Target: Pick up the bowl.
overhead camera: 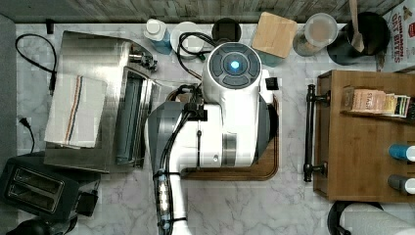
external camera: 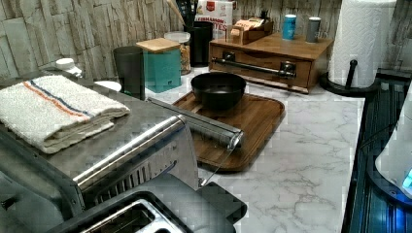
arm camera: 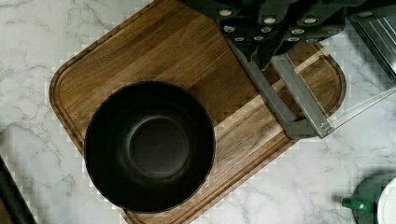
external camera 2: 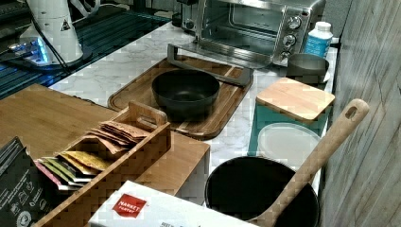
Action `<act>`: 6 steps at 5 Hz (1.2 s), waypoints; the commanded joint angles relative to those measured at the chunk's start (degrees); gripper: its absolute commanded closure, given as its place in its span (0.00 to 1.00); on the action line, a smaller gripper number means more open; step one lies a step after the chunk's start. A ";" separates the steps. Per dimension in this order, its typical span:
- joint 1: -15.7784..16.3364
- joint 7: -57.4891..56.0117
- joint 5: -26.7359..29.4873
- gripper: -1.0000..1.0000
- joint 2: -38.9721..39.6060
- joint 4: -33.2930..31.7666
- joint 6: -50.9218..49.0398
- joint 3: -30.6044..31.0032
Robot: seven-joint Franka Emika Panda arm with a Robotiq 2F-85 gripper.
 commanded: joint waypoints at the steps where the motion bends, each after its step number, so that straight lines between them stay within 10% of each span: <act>1: 0.02 -0.05 0.48 1.00 0.09 -0.01 0.02 0.14; 5: -7.36 14.28 0.72 1.00 -15.12 -21.02 9.98 -6.87; 6: -6.47 15.69 -0.16 0.00 -14.83 -22.76 11.02 -8.29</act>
